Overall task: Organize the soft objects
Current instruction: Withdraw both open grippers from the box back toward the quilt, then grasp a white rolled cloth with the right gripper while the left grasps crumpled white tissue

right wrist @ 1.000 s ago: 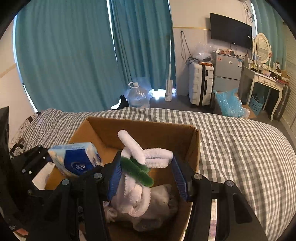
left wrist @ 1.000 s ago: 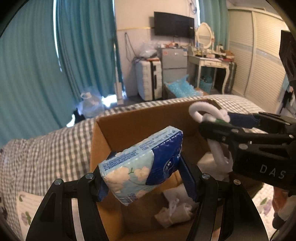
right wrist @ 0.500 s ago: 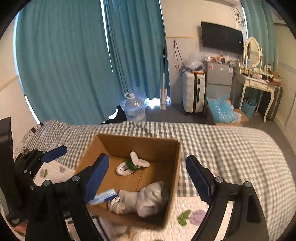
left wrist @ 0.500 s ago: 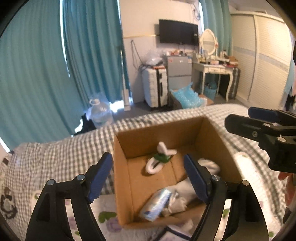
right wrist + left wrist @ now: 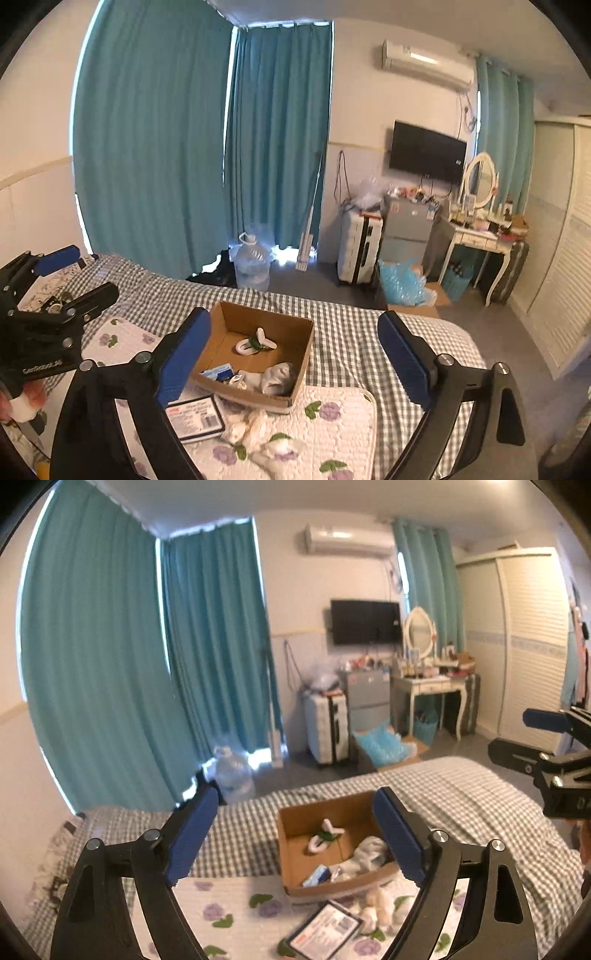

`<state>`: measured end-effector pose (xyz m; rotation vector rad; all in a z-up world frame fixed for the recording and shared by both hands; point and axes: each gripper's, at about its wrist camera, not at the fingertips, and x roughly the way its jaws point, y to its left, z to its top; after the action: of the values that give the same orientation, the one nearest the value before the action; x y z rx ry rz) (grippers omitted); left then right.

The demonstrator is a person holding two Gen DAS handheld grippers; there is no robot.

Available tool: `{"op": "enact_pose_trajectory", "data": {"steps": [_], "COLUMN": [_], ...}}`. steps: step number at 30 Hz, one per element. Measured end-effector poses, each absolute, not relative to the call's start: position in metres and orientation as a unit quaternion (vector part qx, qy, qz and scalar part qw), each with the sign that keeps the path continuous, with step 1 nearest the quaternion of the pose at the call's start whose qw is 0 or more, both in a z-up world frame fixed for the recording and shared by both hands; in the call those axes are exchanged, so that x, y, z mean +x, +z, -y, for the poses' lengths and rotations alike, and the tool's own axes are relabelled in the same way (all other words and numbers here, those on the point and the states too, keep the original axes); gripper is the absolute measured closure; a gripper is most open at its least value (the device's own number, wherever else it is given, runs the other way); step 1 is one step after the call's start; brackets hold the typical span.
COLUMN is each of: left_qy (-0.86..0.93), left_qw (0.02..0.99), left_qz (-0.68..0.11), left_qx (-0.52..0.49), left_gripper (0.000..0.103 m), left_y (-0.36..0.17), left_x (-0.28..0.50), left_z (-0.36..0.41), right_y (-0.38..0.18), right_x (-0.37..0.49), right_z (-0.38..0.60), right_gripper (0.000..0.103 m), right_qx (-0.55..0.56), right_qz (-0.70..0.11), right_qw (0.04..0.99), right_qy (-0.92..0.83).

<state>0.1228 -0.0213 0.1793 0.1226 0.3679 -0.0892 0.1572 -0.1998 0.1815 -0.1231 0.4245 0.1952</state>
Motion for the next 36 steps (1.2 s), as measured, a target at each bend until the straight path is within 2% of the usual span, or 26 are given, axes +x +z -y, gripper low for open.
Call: {"op": "enact_pose_trajectory", "data": {"steps": [4,7,13,17,30,36], "left_qy": [-0.039,-0.049,-0.061,-0.068,-0.036,-0.028], "left_qw": [0.984,0.980,0.971,0.963,0.932,0.920], "left_qz": [-0.166,-0.185,-0.225,-0.258,-0.359,-0.390], "left_qx": [0.058,0.051,0.044,0.044,0.018,0.013], "left_gripper": [0.015,0.015,0.015,0.015,0.015,0.015], "left_y": [0.184,0.175,0.132,0.089,-0.082,-0.124], "left_x": [0.075,0.056,0.037,0.034,0.074,0.099], "left_z": [0.020,0.020,0.021,0.030,0.064,0.063], "right_y": [0.191,0.182,0.126,0.077,-0.097,-0.158], "right_x": [0.107,0.082,0.054,0.065,0.139,0.180], "right_z": [0.202,0.205,0.214,0.228,0.236,0.222], "right_gripper": [0.005,0.005,0.005,0.005,0.006,0.018], "right_qx": [-0.057,-0.055,-0.065,-0.015,-0.021,-0.017], "right_qz": [-0.186,-0.193,-0.222,-0.274,-0.394,-0.443], "right_qw": [0.977,0.975,0.967,0.953,0.908,0.882], "right_qy": [0.092,0.094,0.105,0.127,0.138,0.158]}}
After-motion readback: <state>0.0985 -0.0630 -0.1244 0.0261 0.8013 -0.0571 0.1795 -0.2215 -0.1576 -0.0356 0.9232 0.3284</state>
